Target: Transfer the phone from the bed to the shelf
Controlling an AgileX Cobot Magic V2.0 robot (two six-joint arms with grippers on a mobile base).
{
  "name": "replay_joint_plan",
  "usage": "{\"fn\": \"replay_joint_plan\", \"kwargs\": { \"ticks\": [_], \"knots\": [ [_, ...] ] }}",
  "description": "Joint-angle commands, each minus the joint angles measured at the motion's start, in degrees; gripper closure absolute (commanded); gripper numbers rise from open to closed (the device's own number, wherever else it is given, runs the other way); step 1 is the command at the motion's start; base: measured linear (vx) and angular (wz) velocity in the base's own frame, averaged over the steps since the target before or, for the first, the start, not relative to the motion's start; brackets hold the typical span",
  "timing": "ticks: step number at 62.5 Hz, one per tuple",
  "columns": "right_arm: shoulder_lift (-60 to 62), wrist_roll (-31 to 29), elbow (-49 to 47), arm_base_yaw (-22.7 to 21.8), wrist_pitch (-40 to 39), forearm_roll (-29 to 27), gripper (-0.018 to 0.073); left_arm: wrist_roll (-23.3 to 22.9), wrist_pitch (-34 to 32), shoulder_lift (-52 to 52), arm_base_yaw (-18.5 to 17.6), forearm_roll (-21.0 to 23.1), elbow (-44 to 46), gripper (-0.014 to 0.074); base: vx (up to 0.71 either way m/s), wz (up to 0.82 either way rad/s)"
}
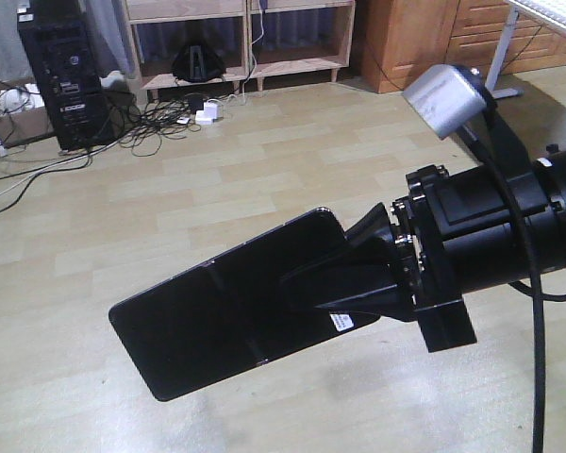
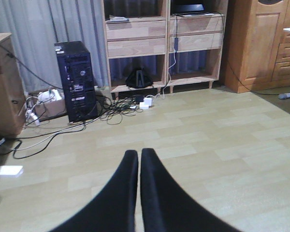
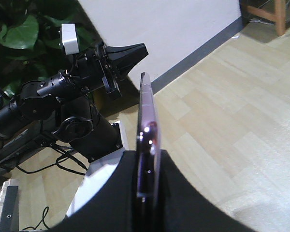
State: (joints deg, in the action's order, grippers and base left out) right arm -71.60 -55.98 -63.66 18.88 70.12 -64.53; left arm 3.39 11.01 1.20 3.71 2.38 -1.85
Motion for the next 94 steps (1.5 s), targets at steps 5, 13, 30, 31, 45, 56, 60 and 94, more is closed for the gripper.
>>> {"fn": "replay_joint_plan", "kwargs": {
  "ticks": [5, 13, 30, 31, 45, 56, 60, 94],
  "knots": [
    [1.5, -0.5, -1.4, 0.1, 3.6, -5.2, 0.0561, 0.0, -4.2, 0.4, -0.1, 0.5, -0.4, 0.0595, 0.34, -0.1],
    [1.5, -0.5, -1.4, 0.1, 3.6, -5.2, 0.0561, 0.0, -4.2, 0.4, -0.1, 0.5, -0.4, 0.0595, 0.34, -0.1],
    [1.5, -0.4, -1.4, 0.1, 3.6, -5.2, 0.0561, 0.0, -4.2, 0.4, -0.1, 0.5, -0.4, 0.0595, 0.34, -0.13],
    [1.5, -0.4, -1.4, 0.1, 3.6, -5.2, 0.0561, 0.0, -4.2, 0.4, -0.1, 0.5, -0.4, 0.0595, 0.34, -0.17],
    [1.5, -0.4, -1.4, 0.1, 3.6, -5.2, 0.0561, 0.0, -4.2, 0.4, -0.1, 0.5, -0.4, 0.0595, 0.35, -0.21],
    [1.5, -0.4, -1.4, 0.1, 3.6, -5.2, 0.0561, 0.0, -4.2, 0.4, -0.1, 0.5, -0.4, 0.0595, 0.37, -0.26],
    [1.5, -0.4, -1.4, 0.1, 3.6, -5.2, 0.0561, 0.0, -4.2, 0.4, -0.1, 0.5, -0.4, 0.0595, 0.37, -0.27],
    [1.5, -0.5, -1.4, 0.1, 3.6, -5.2, 0.0561, 0.0, -4.2, 0.4, -0.1, 0.5, -0.4, 0.0595, 0.4, -0.21]
  ]
}}
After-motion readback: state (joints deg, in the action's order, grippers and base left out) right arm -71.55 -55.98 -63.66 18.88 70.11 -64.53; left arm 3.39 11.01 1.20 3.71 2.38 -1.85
